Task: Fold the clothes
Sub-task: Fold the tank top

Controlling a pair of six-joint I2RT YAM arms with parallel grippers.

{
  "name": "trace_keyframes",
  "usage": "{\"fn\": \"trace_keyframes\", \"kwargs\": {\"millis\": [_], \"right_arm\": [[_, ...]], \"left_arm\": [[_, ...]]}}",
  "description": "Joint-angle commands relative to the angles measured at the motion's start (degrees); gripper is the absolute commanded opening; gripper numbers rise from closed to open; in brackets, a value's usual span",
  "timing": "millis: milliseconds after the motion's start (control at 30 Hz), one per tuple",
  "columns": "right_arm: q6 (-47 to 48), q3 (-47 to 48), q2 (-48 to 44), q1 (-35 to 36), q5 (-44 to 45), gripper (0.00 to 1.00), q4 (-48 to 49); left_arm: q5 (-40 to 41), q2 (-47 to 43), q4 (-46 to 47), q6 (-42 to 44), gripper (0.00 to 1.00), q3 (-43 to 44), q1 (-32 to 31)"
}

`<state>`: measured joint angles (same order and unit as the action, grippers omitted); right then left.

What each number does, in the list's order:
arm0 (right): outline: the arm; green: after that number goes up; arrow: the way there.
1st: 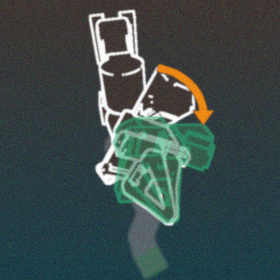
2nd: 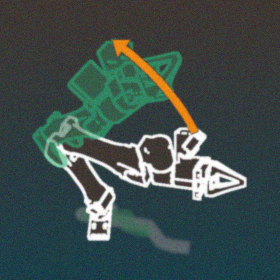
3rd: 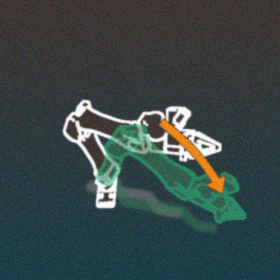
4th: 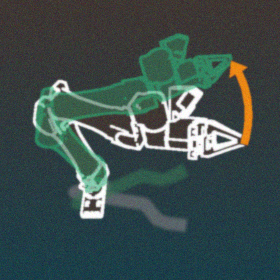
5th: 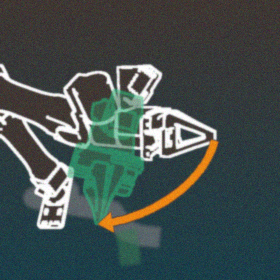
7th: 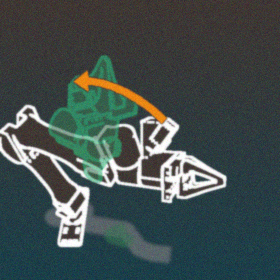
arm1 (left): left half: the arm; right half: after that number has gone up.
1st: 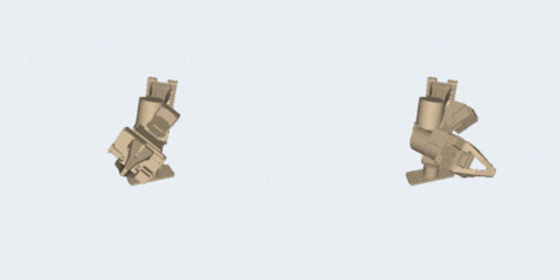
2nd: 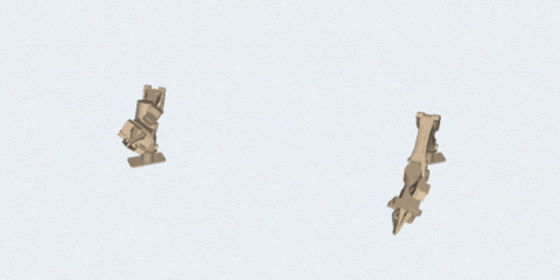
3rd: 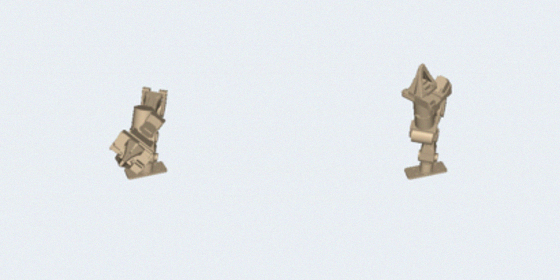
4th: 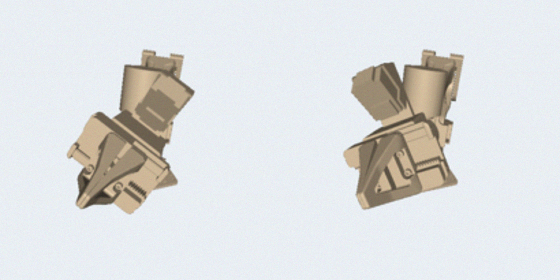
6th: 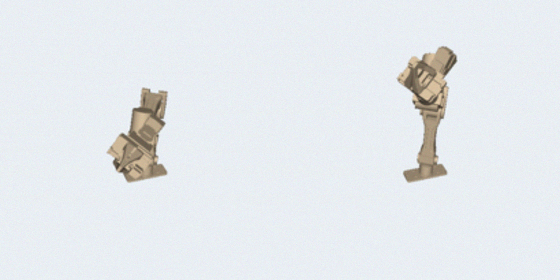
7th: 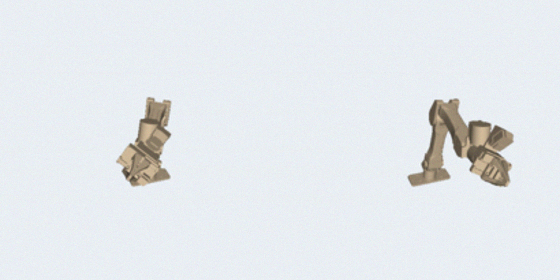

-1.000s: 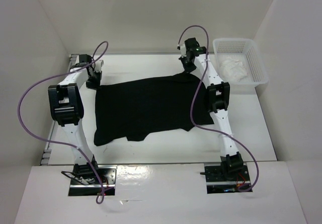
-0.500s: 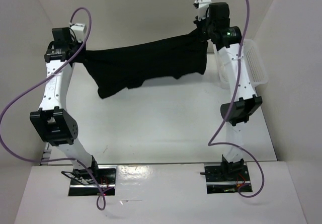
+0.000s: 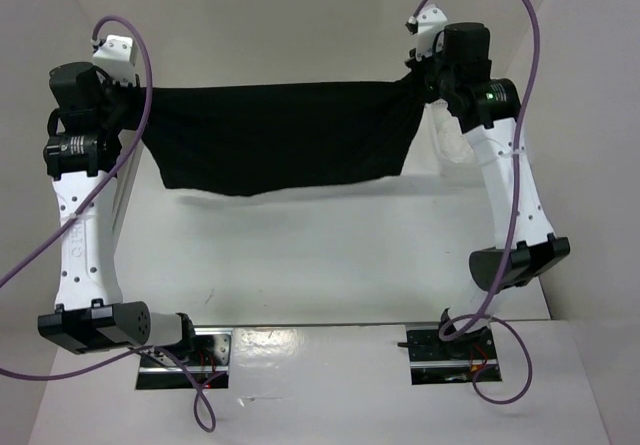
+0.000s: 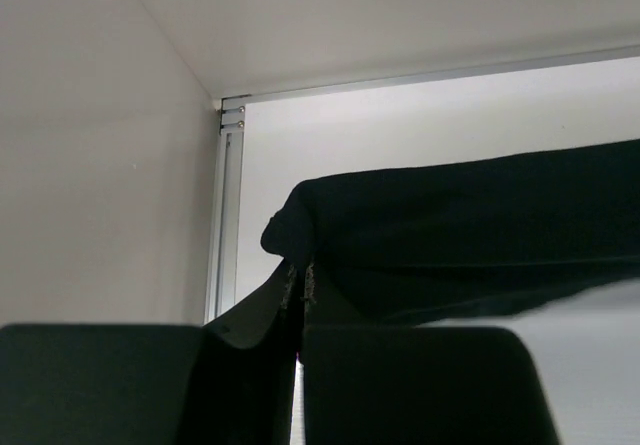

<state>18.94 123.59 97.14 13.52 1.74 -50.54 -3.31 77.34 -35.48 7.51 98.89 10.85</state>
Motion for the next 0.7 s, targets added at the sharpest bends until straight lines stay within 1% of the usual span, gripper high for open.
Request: {"fn": "trace_keyframes", "kwargs": {"millis": [0,133,200,367,433,567,600,667], "right_arm": [[0.6,-3.0,-5.5,-0.5,2.0,0.00,5.1],[0.6,-3.5,-6.2,-0.5,2.0,0.00,5.1],[0.6,-3.0,-5.5,-0.5,2.0,0.00,5.1],[1.1,1.2,0.3,-0.5,2.6,0.00,5.1],[1.1,2.8,2.4,-0.5,2.0,0.00,5.1],[1.1,9.0,8.6,-0.5,2.6,0.00,5.1],[1.1,10.3,11.4,-0.5,2.6,0.00,4.6],[1.1,14.6,14.1,-1.0,2.6,0.00,4.6]], "left_arm": [[0.9,-1.1,1.4,1.3,0.02,-1.5,0.7],[0.9,-1.1,1.4,1.8,0.02,-1.5,1.2],[0.9,0.5,1.9,1.8,0.02,-1.5,1.2],[0.4,5.3,2.4,1.8,0.02,-0.5,1.2],[0.4,7.1,2.4,1.3,0.02,0.9,1.2],[0.4,13.3,2.4,1.3,0.02,4.9,1.2],[0.4,14.5,1.8,0.8,0.02,7.5,1.2],[0.4,17.8,0.6,0.2,0.02,10.6,1.2]]}}
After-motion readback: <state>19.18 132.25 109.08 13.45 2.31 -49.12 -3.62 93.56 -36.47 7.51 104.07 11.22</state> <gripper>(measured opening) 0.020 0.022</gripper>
